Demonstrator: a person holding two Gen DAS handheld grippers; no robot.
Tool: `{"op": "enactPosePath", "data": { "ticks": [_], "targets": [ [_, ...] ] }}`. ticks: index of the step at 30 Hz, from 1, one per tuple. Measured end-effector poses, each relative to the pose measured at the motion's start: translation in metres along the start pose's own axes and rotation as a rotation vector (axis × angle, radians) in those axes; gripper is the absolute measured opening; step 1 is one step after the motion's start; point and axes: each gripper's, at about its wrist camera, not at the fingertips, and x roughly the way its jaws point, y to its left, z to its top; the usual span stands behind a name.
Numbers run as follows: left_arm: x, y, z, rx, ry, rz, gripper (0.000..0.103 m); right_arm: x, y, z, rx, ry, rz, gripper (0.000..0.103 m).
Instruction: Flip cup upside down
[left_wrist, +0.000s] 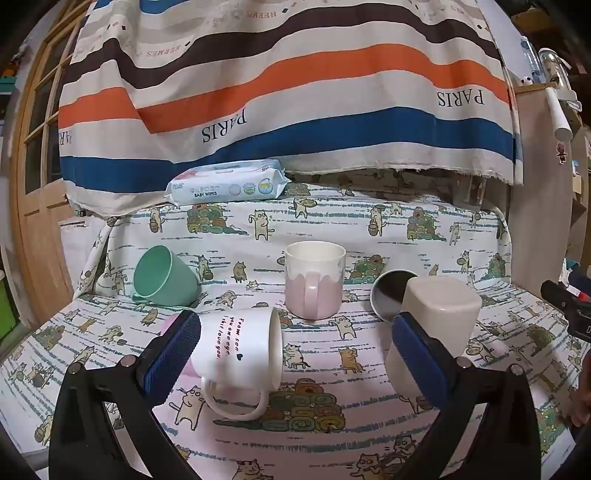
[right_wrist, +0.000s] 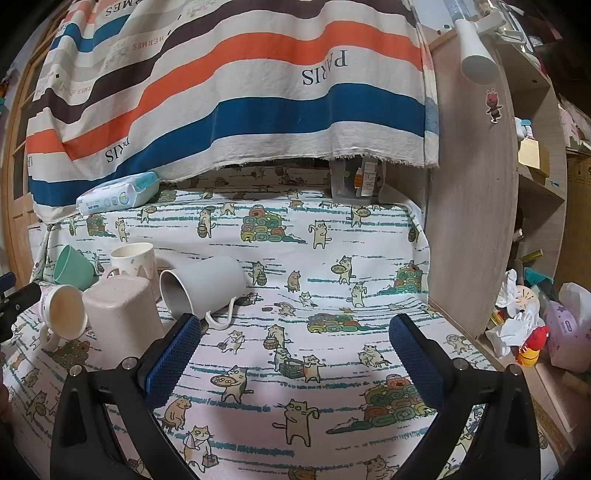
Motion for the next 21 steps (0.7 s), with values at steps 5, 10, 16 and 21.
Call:
{"op": "enactPosePath", "data": {
  "ticks": [5,10,16,21],
  "targets": [
    [-0.0013,0.0038,0.0001,-0.001,-0.002,-0.003,0.103,0.0003,-0.0006,-0.0001,-0.002,-0.001,0.003,0.103],
    [-0.0041,0.006,0.0008,0.007,-0.001,0.011,0.103,0.0,-0.0022,-0.0003,0.002,-0.002,0.001,0.103],
    [-0.0044,0.0087,0.0011,0.006,0.0,0.01,0.103,0.0003,-0.0016,0.0,0.001,-0.001,0.001,0.103],
    [0.0003,0.0057,0.0003,0.005,0.003,0.021,0.103,0.0004,-0.0015,0.0,0.001,-0.001,0.001,0.103]
  ]
}}
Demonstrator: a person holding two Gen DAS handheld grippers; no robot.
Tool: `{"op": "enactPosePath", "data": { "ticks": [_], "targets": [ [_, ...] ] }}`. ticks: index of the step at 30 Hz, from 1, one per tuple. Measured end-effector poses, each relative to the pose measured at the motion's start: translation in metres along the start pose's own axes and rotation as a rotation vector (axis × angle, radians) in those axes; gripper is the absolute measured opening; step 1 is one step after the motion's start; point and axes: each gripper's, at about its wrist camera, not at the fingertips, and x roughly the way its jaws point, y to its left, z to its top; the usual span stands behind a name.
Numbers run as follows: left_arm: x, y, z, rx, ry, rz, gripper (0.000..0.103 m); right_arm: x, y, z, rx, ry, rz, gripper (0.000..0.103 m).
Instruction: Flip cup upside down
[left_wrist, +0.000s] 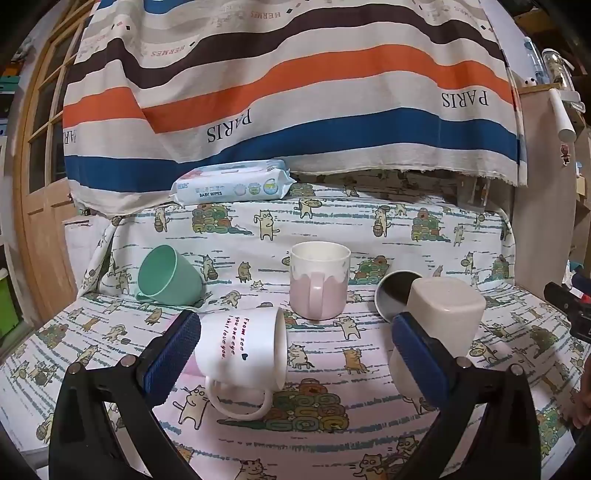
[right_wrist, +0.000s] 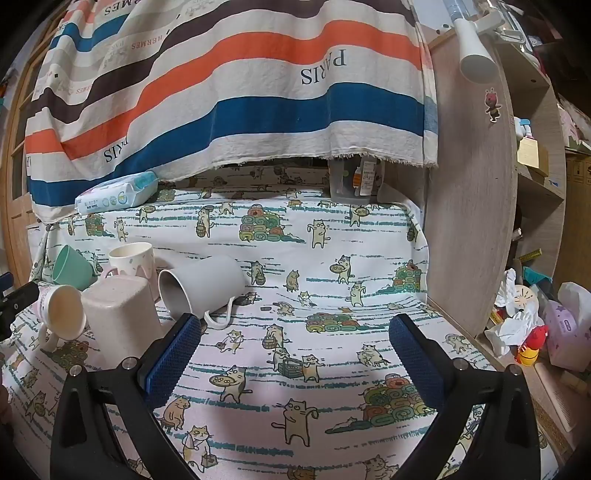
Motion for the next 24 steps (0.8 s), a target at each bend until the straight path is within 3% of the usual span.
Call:
{"op": "enactPosePath", "data": {
  "ticks": [24],
  "targets": [
    [0.0007,-0.0029,-0.0004,0.008,0.005,-0.003,0.103,-0.0001,-0.0003,-0.0005,0.0,0.0,0.0,0.103]
  ]
}}
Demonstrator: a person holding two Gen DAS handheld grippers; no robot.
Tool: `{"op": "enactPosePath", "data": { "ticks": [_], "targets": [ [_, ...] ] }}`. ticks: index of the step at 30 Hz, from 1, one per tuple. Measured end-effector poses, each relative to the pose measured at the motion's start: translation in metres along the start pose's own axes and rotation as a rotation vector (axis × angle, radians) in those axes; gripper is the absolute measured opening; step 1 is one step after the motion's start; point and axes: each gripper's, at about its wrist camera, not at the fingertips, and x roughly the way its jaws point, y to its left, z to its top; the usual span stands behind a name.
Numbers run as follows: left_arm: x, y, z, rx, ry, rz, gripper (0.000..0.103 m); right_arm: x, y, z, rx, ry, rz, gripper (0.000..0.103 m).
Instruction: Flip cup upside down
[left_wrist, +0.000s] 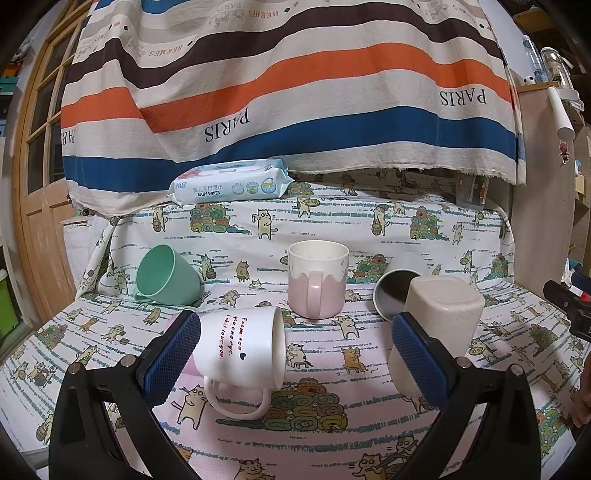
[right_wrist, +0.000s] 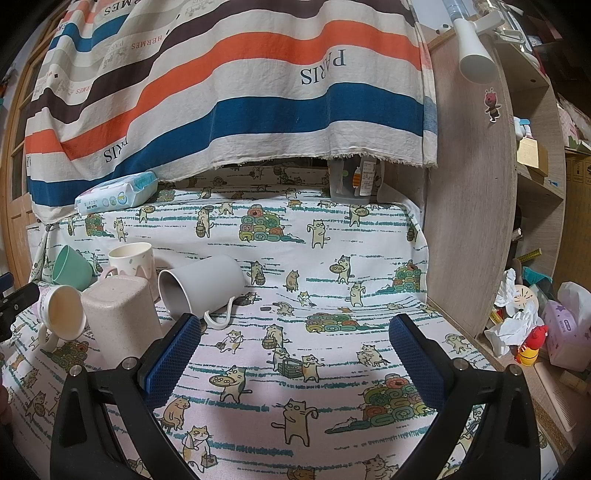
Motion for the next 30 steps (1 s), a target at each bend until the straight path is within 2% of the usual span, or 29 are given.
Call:
{"op": "enactPosePath", "data": {
  "ticks": [30],
  "targets": [
    [-0.0016,0.005,0.0013,-0.008,-0.005,0.018,0.103,-0.0004,-0.0007,0.0,0.0,-0.001,0.0,0.103]
  ]
}}
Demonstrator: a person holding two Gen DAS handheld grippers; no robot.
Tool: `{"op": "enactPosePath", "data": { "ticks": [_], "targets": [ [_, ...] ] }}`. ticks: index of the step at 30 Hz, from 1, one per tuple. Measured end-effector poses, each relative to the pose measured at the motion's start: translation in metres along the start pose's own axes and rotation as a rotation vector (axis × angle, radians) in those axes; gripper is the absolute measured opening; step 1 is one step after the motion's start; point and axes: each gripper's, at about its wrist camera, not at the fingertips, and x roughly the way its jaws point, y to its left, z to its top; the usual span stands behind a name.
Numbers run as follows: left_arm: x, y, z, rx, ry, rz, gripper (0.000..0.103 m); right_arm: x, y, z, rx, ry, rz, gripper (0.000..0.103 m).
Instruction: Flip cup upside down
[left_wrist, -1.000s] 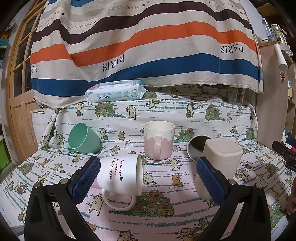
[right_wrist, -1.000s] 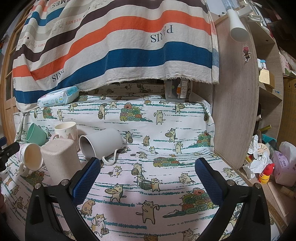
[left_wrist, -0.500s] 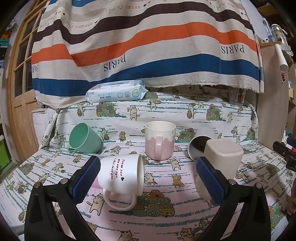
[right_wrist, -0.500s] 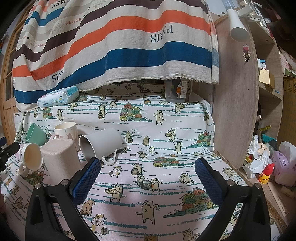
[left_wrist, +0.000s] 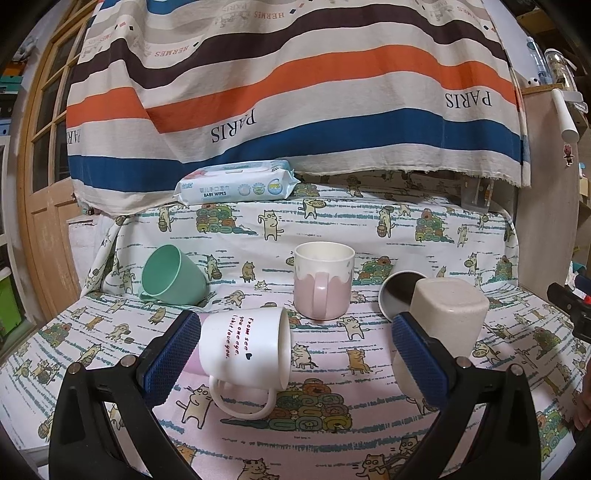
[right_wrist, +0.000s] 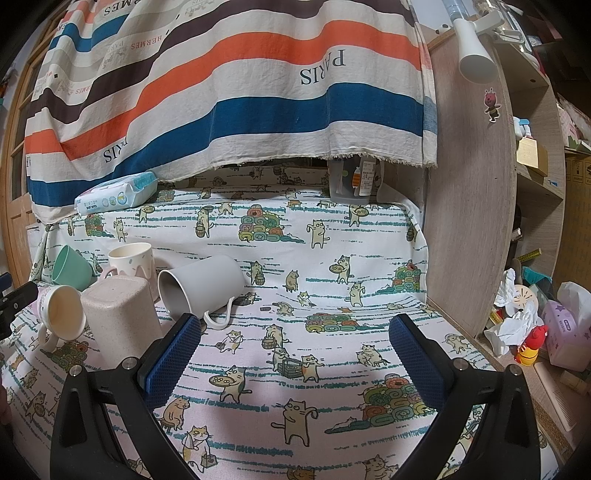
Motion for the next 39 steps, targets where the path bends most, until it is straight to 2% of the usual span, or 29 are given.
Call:
{"op": "enactPosePath", "data": {
  "ticks": [39],
  "targets": [
    [0.0005,-0.0044,-0.0012,0.0,-0.001,-0.009,0.103,0.0031,-0.0016,-0.0024,0.003,0.008,-0.005,0.103]
  ]
}}
